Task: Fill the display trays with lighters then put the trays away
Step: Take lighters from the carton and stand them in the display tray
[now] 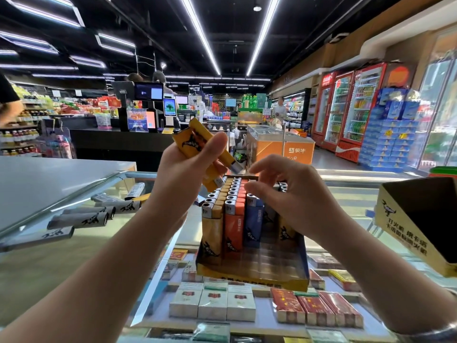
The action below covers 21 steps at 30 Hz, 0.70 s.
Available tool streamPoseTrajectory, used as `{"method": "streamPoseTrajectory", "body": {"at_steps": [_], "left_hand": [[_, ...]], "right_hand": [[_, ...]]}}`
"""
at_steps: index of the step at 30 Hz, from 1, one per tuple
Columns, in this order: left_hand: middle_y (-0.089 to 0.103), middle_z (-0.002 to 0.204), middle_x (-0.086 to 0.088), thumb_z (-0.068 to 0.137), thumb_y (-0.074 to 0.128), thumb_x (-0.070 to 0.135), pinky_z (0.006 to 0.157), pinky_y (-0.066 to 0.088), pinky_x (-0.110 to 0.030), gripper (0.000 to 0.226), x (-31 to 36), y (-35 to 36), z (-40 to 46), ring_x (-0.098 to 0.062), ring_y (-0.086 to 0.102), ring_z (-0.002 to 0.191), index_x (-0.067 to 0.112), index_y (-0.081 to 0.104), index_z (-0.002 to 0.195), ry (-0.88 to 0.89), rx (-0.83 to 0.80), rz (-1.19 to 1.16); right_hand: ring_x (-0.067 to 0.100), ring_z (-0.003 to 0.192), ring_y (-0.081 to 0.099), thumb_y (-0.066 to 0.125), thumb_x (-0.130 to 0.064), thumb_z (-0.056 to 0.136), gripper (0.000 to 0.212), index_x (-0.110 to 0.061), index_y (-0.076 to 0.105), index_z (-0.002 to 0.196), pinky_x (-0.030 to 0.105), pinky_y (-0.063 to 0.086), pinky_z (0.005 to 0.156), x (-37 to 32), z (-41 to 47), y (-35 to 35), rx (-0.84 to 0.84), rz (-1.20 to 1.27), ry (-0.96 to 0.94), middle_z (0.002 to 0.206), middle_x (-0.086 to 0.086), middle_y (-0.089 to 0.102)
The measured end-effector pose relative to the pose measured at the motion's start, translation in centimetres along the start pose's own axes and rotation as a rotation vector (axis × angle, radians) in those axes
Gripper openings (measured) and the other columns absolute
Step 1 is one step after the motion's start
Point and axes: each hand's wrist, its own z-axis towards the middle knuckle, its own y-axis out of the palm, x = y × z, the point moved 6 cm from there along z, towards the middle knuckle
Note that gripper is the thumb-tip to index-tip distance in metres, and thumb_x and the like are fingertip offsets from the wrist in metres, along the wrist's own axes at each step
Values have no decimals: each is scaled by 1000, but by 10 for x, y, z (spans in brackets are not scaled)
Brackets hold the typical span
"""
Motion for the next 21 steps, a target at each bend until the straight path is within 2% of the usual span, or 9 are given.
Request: {"method": "streamPoseTrajectory", "body": {"at_steps": [3,5,8,10,14,17,21], "left_hand": [[65,57,4,67,62,46,49,47,-13,27,2,7,-4,-5,63,54,19,60,65,8,-35,-7],[65,57,4,68,63,44,49,47,-13,21,3,12,-6,-5,63,54,23,63,64,14,-68,1],[65,57,5,70,62,42,50,48,-15,16,4,17,-8,-5,62,54,29,67,62,22,-109,0],[65,59,4,71,61,44,50,49,-19,20,3,16,-7,-8,62,54,26,68,65,1,-105,-5],[63,61,2,77,56,42,50,50,-22,30,0,16,-7,-13,61,53,14,62,83,-32,-96,-19],[63,62,0,80,52,41,51,50,-22,33,1,18,-7,-13,60,53,10,59,90,-29,-111,-10],[67,63,-2,83,45,42,54,52,-21,33,3,13,-6,-13,63,57,11,55,81,-6,-61,-42]], "right_hand": [[3,72,59,71,-28,76,26,-29,56,97,21,48,70,-3,-1,2,2,64,4,76,-10,61],[3,74,61,73,-24,77,26,-25,58,97,24,49,72,-7,-2,5,4,75,-16,78,-9,64],[-1,77,63,69,-20,80,15,-21,61,92,15,49,71,-11,-2,5,32,150,-55,81,-11,67],[-2,77,64,67,-17,83,11,-24,60,87,11,49,71,-9,-1,3,51,199,-34,80,-12,67],[12,76,67,63,-8,84,17,-25,61,85,25,55,73,-3,2,-3,75,356,45,79,-3,68],[15,74,69,59,-6,84,16,-21,62,86,25,56,72,-1,4,-10,137,573,119,77,-2,70],[17,67,66,51,-2,87,16,-13,63,88,27,57,63,6,5,-29,254,768,225,75,2,67]]}}
